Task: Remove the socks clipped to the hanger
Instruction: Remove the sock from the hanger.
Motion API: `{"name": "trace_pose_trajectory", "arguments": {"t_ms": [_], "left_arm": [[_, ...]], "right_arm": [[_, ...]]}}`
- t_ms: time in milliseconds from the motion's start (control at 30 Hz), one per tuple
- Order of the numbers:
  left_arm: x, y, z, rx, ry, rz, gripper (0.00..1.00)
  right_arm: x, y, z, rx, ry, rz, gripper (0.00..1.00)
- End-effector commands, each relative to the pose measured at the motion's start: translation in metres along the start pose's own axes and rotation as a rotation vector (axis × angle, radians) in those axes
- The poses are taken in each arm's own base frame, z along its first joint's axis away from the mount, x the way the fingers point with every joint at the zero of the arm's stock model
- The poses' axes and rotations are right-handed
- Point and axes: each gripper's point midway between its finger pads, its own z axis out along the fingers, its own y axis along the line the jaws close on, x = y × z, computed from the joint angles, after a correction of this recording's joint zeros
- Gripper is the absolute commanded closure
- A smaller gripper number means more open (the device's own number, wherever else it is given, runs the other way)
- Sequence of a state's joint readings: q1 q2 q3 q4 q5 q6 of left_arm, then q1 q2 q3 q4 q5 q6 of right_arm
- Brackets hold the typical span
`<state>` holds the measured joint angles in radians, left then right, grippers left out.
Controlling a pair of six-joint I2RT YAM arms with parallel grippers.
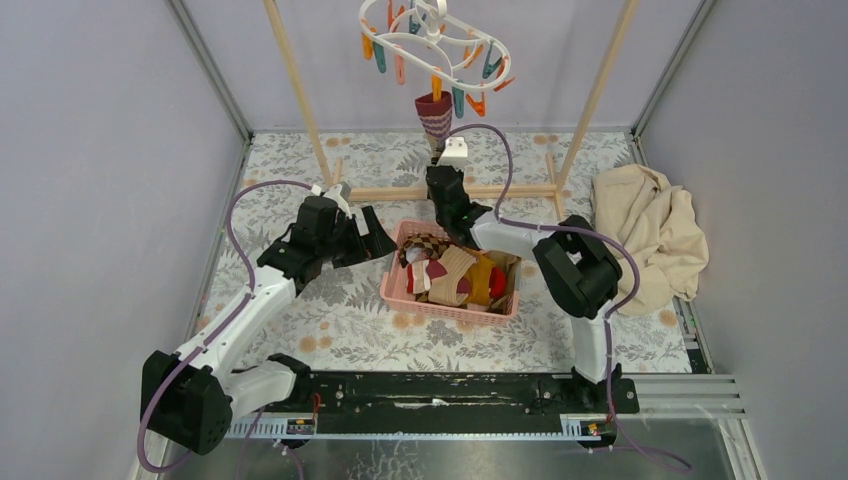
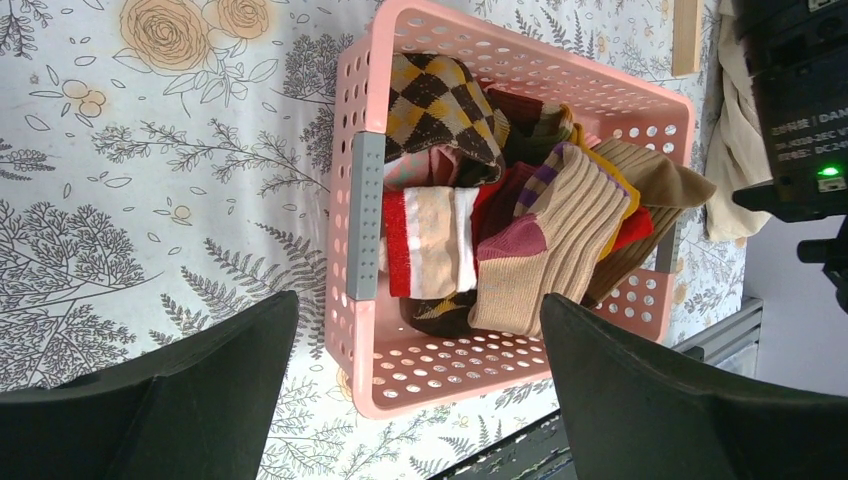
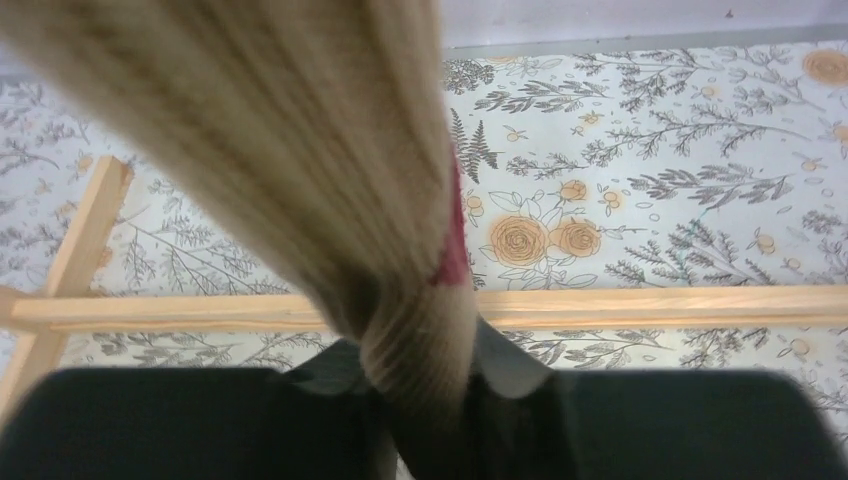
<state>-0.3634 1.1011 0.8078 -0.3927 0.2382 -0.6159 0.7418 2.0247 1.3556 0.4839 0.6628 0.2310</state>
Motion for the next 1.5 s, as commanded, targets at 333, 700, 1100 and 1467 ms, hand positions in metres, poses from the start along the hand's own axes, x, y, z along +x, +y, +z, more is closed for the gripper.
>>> {"name": "trace_pose_trajectory", "arguments": {"t_ms": [333,700,1100,1467], "left_arm": [[-0.011,0.000,-0.007,-0.018,-0.038,0.025,0.01],[-0.022,-0.005,-0.011,-0.023,-0.058,0.031,0.01],[-0.022,-0.007,-0.017,-0.021,-0.068,0.020,0.01],[-0.022,-0.008,-0.025,-0.018,-0.080,0.012,0.01]], "right_arm": [[-0.077,0.035,-0.072,-0.383,-0.049,0.105,0.91],[-0.102,0.030,-0.141,-0.556,0.003,0.155,0.94],[-0.135,0.024,-0.201,-0.679,0.037,0.207,0.96],[-0.197,0.019,-0.249,-0.774,-0.029,0.263,0.97]]}}
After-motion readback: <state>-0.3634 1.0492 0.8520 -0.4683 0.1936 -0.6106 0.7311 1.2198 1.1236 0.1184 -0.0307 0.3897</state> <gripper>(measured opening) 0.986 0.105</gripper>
